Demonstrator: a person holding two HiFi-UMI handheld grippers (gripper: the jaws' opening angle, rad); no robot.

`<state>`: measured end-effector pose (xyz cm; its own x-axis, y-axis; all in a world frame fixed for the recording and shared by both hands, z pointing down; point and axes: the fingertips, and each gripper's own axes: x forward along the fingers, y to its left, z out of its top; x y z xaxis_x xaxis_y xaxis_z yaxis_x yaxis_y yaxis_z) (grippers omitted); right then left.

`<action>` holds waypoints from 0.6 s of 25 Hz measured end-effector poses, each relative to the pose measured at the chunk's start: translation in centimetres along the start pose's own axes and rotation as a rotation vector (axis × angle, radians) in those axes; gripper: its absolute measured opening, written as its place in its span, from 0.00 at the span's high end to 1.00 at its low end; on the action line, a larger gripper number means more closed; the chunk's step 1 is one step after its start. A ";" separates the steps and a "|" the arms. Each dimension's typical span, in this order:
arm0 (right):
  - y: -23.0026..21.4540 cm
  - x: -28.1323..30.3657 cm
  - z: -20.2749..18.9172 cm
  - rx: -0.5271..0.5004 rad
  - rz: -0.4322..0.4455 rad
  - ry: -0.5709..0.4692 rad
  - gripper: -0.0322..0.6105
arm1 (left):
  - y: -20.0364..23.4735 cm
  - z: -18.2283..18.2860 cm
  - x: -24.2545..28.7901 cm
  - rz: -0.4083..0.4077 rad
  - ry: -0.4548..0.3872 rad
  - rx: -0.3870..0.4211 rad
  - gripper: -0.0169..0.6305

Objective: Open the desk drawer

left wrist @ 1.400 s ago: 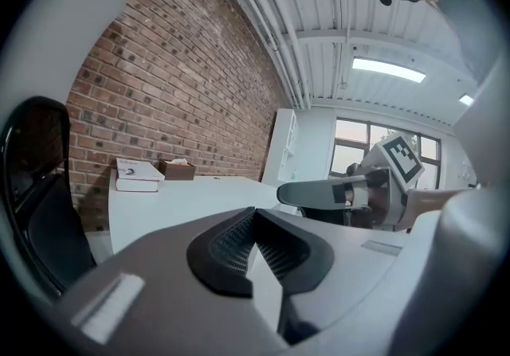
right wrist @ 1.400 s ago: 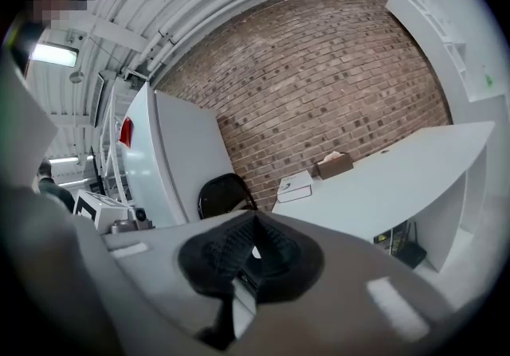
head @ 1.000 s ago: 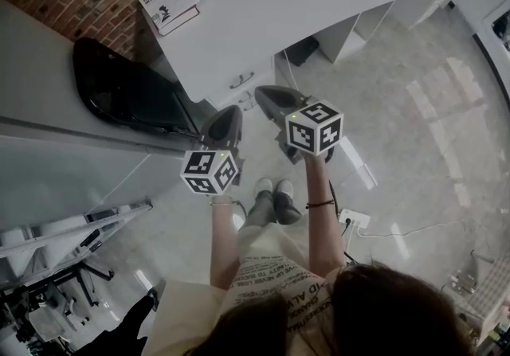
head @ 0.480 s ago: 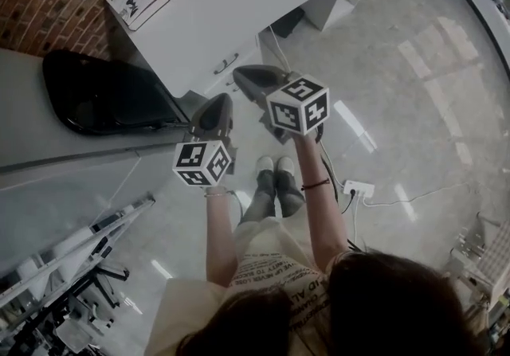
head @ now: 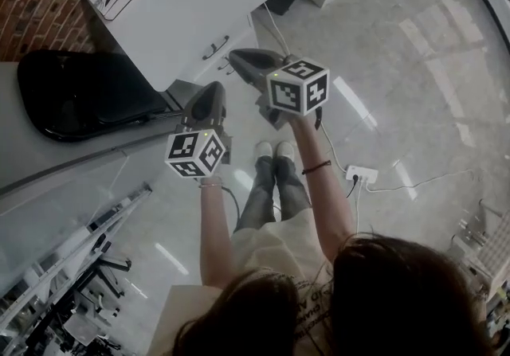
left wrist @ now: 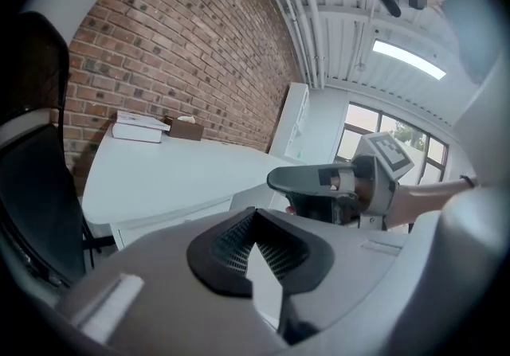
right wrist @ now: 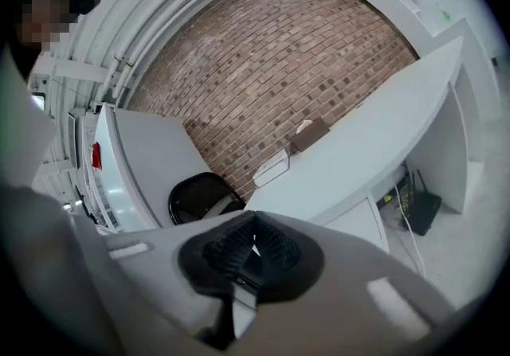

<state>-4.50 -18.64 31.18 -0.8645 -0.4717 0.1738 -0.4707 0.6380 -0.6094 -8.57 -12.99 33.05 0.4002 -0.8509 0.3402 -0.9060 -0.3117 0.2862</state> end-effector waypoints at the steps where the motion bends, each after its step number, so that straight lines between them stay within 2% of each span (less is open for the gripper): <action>1: -0.6 0.4 -0.3 0.001 -0.001 0.004 0.95 | 0.5 -0.3 0.5 0.005 -0.004 -0.010 0.98; 15: -7.7 6.5 -6.3 0.071 -0.017 0.067 0.95 | 5.5 -5.6 5.8 0.010 0.019 -0.053 0.98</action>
<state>-7.64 -22.78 41.89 -0.8673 -0.4390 0.2346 -0.4740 0.5846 -0.6585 -10.44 -17.27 41.62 0.3947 -0.8453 0.3602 -0.9015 -0.2805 0.3296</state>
